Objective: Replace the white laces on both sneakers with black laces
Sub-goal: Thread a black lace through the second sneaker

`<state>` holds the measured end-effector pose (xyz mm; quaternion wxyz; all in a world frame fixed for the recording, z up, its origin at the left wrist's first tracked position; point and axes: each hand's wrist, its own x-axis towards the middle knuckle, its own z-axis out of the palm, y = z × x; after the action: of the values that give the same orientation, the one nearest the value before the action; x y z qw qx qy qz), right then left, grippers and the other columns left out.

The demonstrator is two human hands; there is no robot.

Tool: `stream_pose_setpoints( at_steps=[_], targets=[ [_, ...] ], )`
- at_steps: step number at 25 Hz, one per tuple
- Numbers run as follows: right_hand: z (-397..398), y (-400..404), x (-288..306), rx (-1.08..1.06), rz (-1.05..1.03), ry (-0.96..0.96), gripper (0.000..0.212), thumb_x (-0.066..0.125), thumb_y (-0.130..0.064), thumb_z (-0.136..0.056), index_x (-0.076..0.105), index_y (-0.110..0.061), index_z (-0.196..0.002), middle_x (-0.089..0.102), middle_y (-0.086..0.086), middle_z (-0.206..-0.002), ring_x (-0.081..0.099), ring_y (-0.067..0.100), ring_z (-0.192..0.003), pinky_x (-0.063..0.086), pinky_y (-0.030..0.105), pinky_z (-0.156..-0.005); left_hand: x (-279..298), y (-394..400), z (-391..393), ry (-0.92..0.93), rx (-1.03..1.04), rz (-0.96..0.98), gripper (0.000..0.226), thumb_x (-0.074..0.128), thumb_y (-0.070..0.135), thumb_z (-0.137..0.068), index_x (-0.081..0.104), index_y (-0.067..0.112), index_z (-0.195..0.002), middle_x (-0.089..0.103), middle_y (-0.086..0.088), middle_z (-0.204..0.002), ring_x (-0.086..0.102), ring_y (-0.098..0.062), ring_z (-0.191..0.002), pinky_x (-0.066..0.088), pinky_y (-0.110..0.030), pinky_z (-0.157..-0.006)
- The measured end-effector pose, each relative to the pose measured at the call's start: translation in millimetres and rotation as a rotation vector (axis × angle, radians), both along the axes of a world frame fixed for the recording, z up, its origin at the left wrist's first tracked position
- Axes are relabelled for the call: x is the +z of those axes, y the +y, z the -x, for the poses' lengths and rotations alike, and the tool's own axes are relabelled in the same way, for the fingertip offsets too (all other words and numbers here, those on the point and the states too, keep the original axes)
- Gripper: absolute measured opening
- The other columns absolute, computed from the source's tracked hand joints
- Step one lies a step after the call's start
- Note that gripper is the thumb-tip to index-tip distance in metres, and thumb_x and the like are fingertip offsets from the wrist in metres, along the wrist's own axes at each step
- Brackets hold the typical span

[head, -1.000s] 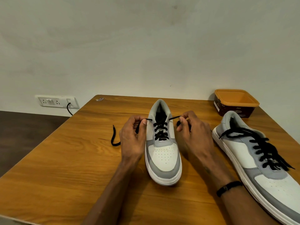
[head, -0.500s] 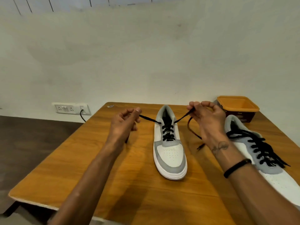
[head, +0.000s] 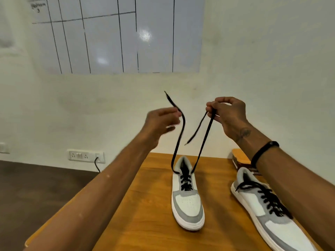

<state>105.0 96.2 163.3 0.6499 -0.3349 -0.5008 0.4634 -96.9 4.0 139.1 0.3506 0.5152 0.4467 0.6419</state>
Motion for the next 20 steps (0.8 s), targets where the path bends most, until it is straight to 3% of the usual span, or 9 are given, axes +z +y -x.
stream_pose_setpoints(
  at_steps=[3, 5, 6, 8, 10, 12, 14, 17, 20],
  targets=[
    [-4.4, -5.5, 12.2, 0.012, -0.031, -0.079, 0.023, 0.066, 0.006, -0.096, 0.061, 0.001, -0.119, 0.076, 0.021, -0.098, 0.074, 0.025, -0.076, 0.066, 0.043, -0.082, -37.4, 12.0, -5.6, 0.47, 0.088, 0.123, 0.048, 0.081, 0.024, -0.091, 0.063, 0.017, -0.135, 0.074, -0.014, -0.12, 0.072, -0.03, -0.103, 0.056, -0.04, -0.085],
    [-8.4, -7.3, 7.2, 0.032, -0.015, -0.153, 0.021, 0.066, 0.007, -0.096, 0.061, 0.0, -0.115, 0.075, 0.023, -0.097, 0.072, 0.023, -0.07, 0.064, 0.042, -0.076, -78.7, 17.3, -7.7, 0.77, 0.142, 0.352, 0.062, 0.076, 0.049, -0.092, 0.055, 0.02, -0.143, 0.067, -0.009, -0.127, 0.069, -0.029, -0.109, 0.057, -0.039, -0.086],
    [-11.4, -7.6, 0.0, 0.032, 0.003, -0.196, 0.018, 0.066, 0.008, -0.095, 0.062, -0.001, -0.11, 0.075, 0.024, -0.096, 0.071, 0.021, -0.066, 0.063, 0.038, -0.069, -99.0, 16.2, -9.2, 0.822, 0.125, 0.489, 0.067, 0.068, 0.058, -0.095, 0.052, 0.018, -0.146, 0.063, -0.008, -0.127, 0.067, -0.027, -0.108, 0.057, -0.038, -0.084],
    [-19.4, -5.4, -19.4, 0.006, 0.044, -0.301, 0.008, 0.065, 0.006, -0.096, 0.066, -0.002, -0.098, 0.076, 0.024, -0.096, 0.068, 0.018, -0.063, 0.056, 0.029, -0.056, -134.6, 11.8, -12.2, 0.789, 0.05, 0.697, 0.072, 0.051, 0.067, -0.1, 0.05, 0.014, -0.148, 0.062, -0.012, -0.125, 0.066, -0.028, -0.105, 0.059, -0.039, -0.085],
    [-27.4, 0.2, -41.5, -0.036, 0.077, -0.372, 0.01, 0.065, 0.003, -0.097, 0.069, -0.003, -0.09, 0.078, 0.021, -0.095, 0.065, 0.017, -0.063, 0.048, 0.025, -0.051, -159.9, 9.3, -13.5, 0.702, 0.013, 0.752, 0.068, 0.043, 0.066, -0.104, 0.052, 0.013, -0.146, 0.065, -0.013, -0.123, 0.068, -0.028, -0.104, 0.06, -0.039, -0.084],
    [-32.4, 4.4, -60.9, -0.055, 0.126, -0.388, 0.007, 0.068, 0.003, -0.095, 0.069, -0.004, -0.097, 0.079, 0.018, -0.092, 0.066, 0.016, -0.063, 0.047, 0.024, -0.048, -173.0, 11.6, -12.6, 0.633, 0.05, 0.704, 0.061, 0.042, 0.063, -0.105, 0.06, 0.012, -0.134, 0.069, -0.011, -0.112, 0.07, -0.025, -0.096, 0.06, -0.041, -0.084],
    [-34.4, 8.0, -74.9, -0.051, 0.164, -0.394, 0.017, 0.071, 0.004, -0.093, 0.067, -0.004, -0.108, 0.079, 0.015, -0.092, 0.069, 0.017, -0.064, 0.05, 0.024, -0.049, -177.0, 18.7, -11.8, 0.527, 0.112, 0.622, 0.059, 0.044, 0.063, -0.104, 0.067, 0.011, -0.119, 0.073, -0.013, -0.108, 0.069, -0.024, -0.09, 0.06, -0.039, -0.081],
    [-31.5, 10.7, -87.3, -0.035, 0.192, -0.421, 0.019, 0.067, 0.006, -0.094, 0.067, -0.003, -0.111, 0.078, 0.015, -0.095, 0.072, 0.018, -0.069, 0.056, 0.026, -0.055, -173.3, 27.5, -15.6, 0.383, 0.192, 0.496, 0.049, 0.053, 0.061, -0.102, 0.066, 0.014, -0.094, 0.074, -0.012, -0.103, 0.066, -0.025, -0.087, 0.056, -0.039, -0.077],
    [-24.1, 10.9, -98.6, -0.007, 0.199, -0.452, 0.016, 0.067, 0.005, -0.094, 0.07, -0.002, -0.107, 0.078, 0.016, -0.094, 0.072, 0.019, -0.07, 0.057, 0.026, -0.057, -176.1, 40.9, -20.9, 0.223, 0.217, 0.445, 0.033, 0.07, 0.05, -0.097, 0.069, 0.018, -0.099, 0.072, -0.007, -0.106, 0.068, -0.026, -0.098, 0.057, -0.041, -0.08]
  ],
)
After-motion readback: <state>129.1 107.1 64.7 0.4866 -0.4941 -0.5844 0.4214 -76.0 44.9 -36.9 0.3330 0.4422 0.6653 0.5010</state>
